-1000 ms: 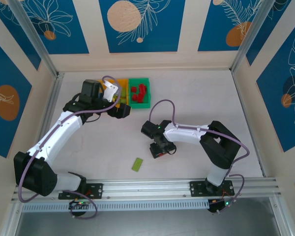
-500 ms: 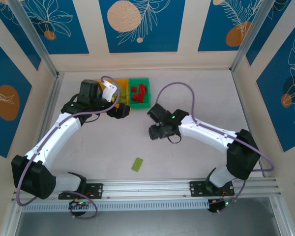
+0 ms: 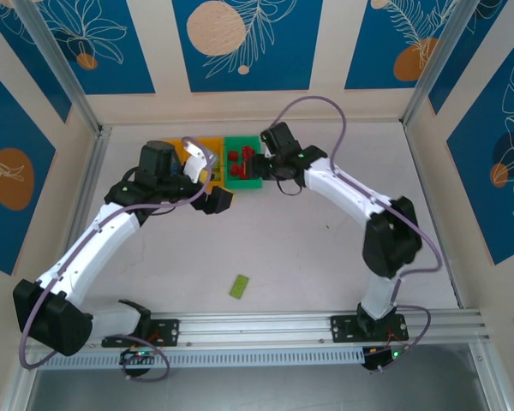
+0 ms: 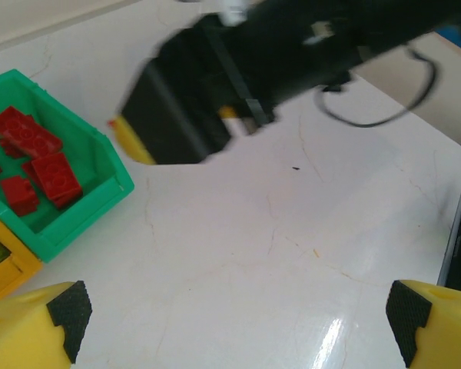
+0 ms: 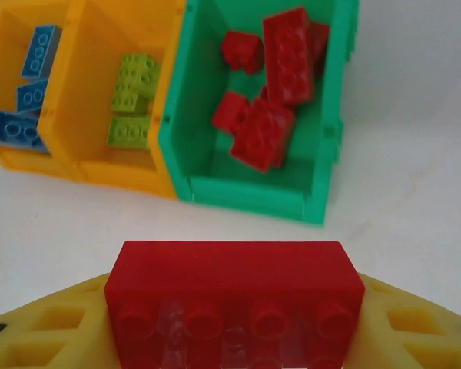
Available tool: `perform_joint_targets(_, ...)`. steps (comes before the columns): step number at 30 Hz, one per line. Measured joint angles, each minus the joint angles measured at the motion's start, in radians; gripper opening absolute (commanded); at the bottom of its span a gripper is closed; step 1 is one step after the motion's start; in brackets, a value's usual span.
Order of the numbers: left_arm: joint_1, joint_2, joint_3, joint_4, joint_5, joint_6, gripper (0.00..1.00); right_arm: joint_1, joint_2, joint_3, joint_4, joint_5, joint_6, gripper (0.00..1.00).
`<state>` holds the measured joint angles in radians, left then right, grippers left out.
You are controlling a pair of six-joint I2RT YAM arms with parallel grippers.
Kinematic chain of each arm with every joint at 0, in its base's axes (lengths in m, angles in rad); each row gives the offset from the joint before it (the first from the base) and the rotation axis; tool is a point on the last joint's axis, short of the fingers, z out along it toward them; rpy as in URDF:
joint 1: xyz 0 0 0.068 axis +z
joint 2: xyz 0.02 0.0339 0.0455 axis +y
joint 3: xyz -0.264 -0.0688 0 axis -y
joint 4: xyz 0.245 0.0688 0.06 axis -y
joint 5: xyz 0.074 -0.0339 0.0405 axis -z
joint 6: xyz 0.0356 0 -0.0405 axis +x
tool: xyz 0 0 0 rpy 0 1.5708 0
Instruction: Sort the legos into containers by color
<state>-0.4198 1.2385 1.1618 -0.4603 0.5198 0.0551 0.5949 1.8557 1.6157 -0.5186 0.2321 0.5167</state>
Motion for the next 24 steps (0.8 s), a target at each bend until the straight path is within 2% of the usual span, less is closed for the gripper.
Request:
perform_joint_targets(4,-0.004,-0.009,0.000,-0.034,-0.112,-0.012,1.00,-0.008,0.207,0.218,-0.010,0.019,-0.058,0.54)
perform_joint_targets(8,-0.004,-0.009,0.000,-0.074,-0.201,-0.030,1.00,-0.013,0.397,0.448,-0.068,0.026,-0.113,0.74)
perform_joint_targets(13,-0.004,-0.016,0.000,-0.104,-0.225,-0.053,1.00,-0.014,0.513,0.624,-0.156,0.026,-0.136,0.82)
perform_joint_targets(19,-0.025,-0.022,-0.039,-0.105,-0.222,-0.103,1.00,-0.025,0.458,0.584,-0.190,0.018,-0.119,0.82)
perform_joint_targets(24,-0.149,-0.006,-0.055,-0.141,-0.240,-0.145,1.00,-0.068,0.214,0.285,-0.140,-0.011,-0.049,0.83)
